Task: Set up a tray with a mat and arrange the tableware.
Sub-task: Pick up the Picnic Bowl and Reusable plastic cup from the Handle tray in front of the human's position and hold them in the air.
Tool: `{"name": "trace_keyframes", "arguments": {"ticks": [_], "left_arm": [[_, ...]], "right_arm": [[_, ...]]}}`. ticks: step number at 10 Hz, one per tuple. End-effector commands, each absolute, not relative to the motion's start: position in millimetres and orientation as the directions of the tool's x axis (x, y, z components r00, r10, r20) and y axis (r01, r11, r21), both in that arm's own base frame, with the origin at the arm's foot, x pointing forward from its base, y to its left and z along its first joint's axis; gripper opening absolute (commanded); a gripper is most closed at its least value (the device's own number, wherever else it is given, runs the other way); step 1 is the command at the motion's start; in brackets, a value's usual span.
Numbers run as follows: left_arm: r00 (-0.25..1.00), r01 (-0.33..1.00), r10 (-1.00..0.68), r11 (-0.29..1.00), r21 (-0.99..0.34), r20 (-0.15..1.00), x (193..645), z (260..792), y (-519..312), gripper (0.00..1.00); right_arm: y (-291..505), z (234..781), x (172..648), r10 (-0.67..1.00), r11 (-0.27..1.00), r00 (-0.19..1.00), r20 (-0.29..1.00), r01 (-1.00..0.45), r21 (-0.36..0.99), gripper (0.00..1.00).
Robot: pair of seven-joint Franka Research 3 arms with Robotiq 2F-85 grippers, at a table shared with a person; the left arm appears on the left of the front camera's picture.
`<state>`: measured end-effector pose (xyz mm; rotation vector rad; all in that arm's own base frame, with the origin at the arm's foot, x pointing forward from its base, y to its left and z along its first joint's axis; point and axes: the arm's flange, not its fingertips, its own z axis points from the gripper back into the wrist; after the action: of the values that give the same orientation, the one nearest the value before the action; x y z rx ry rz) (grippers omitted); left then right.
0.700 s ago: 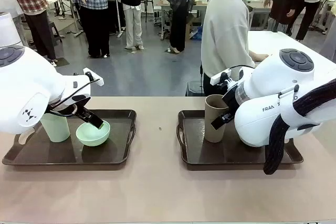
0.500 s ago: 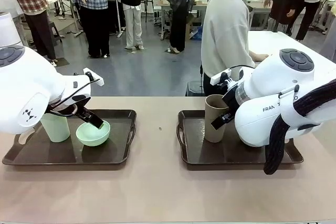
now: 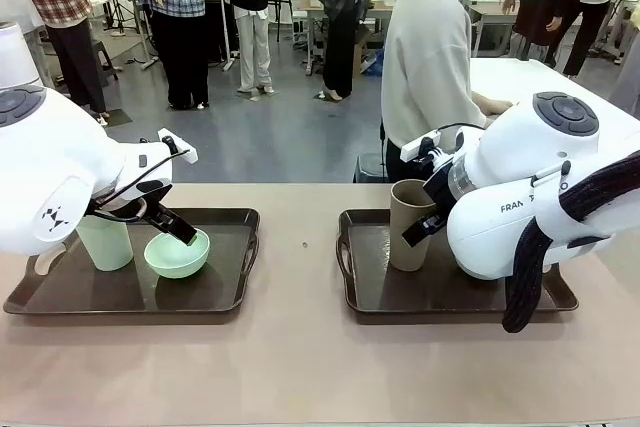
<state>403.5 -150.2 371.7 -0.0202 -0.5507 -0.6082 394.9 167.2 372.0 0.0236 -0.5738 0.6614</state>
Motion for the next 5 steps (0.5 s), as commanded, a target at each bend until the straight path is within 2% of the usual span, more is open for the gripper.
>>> {"name": "trace_keyframes", "arguments": {"ticks": [1,5], "left_arm": [[0.682,0.547,-0.537,0.825,0.14,0.497,403.5,371.7,-150.2,1.0],[0.682,0.547,-0.537,0.825,0.14,0.497,403.5,371.7,-150.2,1.0]], "right_arm": [[167.4,371.9,394.8,0.573,0.795,0.641,0.511,-0.586,-0.157,1.0],[167.4,371.9,394.8,0.573,0.795,0.641,0.511,-0.586,-0.157,1.0]]}}
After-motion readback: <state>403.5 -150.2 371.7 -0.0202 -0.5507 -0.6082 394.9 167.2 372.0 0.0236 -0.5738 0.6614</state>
